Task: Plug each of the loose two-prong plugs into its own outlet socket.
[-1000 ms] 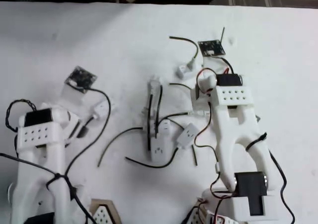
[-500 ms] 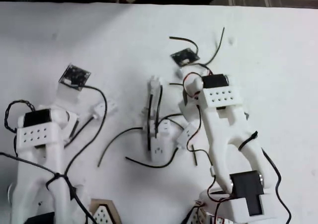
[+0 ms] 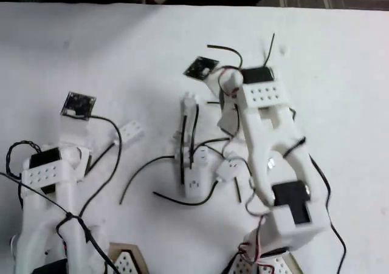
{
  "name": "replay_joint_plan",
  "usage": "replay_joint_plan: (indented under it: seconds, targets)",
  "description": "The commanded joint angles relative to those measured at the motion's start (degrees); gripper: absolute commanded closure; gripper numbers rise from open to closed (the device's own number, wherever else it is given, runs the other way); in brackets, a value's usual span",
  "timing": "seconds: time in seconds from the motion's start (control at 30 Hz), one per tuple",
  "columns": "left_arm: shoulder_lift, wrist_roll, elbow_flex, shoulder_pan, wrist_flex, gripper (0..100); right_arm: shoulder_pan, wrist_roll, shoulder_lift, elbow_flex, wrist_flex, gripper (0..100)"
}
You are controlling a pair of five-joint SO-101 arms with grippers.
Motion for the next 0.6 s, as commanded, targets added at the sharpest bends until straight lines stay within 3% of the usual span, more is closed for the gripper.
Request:
replay_joint_plan:
  seconds: [0.0,0.3,0.43,0.57]
  targets:
    - [-1.36,0.62,0.09,-0.40,-0.88,98,-0.04,1.05,5.67,-12.31,2.42,91.5]
    - [-1.01,0.53,0.09,-0.40,-0.88,98,-5.23,-0.26,18.15,-23.03,3.56,91.0]
    - [-1.36,0.44,1.23,-0.40,-1.41,98,-9.19,-9.14,20.62,-24.70,0.04,91.0]
    - [-1.36,0.44,1.23,-0.40,-1.41,98,-10.86,-13.01,22.20,-28.66,-0.92,91.0]
